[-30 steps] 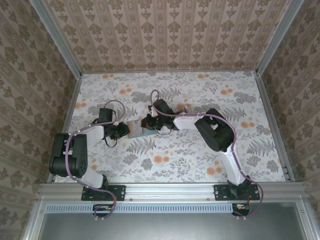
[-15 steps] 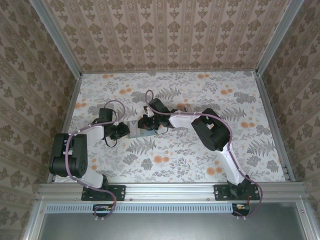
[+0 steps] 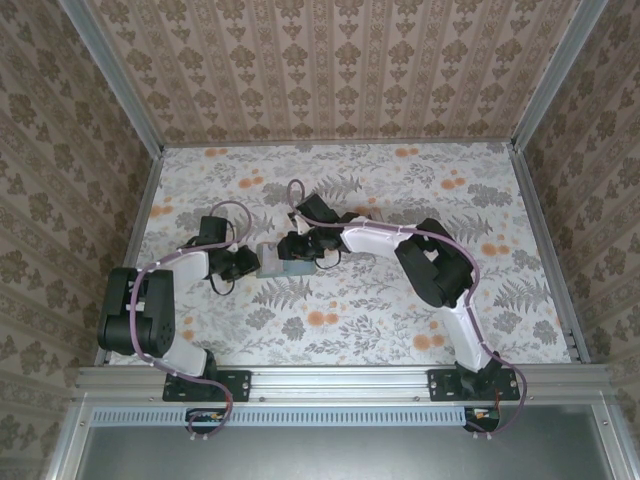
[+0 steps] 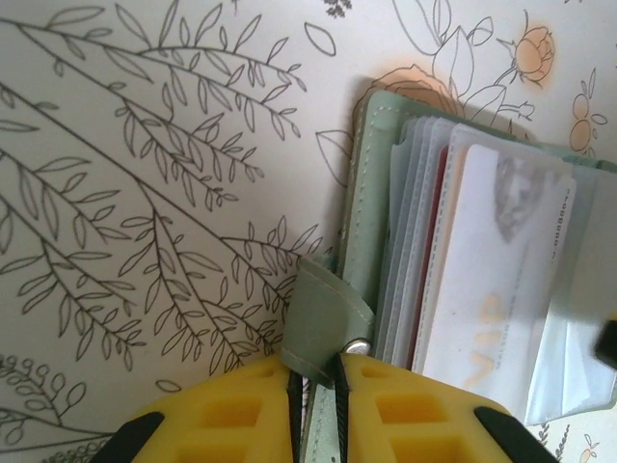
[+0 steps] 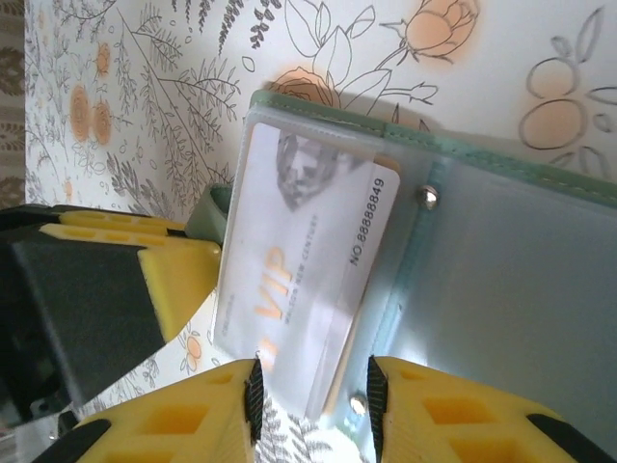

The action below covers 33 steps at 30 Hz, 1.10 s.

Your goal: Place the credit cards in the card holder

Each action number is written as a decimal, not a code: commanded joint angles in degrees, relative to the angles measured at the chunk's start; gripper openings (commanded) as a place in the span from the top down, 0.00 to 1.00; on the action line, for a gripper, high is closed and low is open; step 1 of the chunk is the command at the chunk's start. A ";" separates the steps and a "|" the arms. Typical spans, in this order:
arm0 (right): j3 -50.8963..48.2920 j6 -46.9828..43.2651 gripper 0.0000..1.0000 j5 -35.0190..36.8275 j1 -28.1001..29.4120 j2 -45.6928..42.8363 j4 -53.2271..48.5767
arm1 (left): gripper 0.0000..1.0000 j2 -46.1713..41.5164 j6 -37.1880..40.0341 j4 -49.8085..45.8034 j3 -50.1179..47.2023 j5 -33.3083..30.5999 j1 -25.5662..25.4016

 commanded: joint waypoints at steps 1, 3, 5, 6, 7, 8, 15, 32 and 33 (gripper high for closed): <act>-1.04 -4.69 0.62 4.13 -0.26 -5.29 -5.72 | 0.81 -2.16 0.48 -2.14 0.88 -1.22 -0.23; -2.52 -5.66 0.62 5.15 -0.43 -6.87 -5.99 | 0.80 -2.51 0.47 -2.41 1.29 -0.87 -0.27; -4.18 -6.21 0.62 6.21 -0.68 -8.29 -6.37 | 0.80 -2.99 0.47 -3.17 1.80 -0.86 -0.25; -5.22 -6.45 0.62 6.45 -0.84 -9.06 -6.38 | 0.80 -3.39 0.44 -3.44 2.05 -1.00 -0.23; -6.50 -6.66 0.62 6.72 -0.99 -9.94 -6.24 | 0.79 -3.79 0.30 -3.55 2.25 -1.09 -0.23; -7.73 -6.98 0.62 7.05 -1.04 -10.79 -6.02 | 0.78 -4.13 0.30 -3.56 2.47 -1.22 -0.27; -17.87 -7.98 0.62 13.19 -1.76 -20.25 -4.96 | 0.74 -5.33 0.08 -4.93 5.96 -1.73 -0.69; -26.51 -13.90 0.61 15.09 -13.88 -39.11 -11.36 | 0.71 -0.75 -3.61 -0.93 13.38 -5.07 -13.37; -26.47 -14.05 0.61 14.99 -14.41 -38.99 -11.18 | 0.71 -0.05 -3.66 -1.00 14.43 -5.22 -14.51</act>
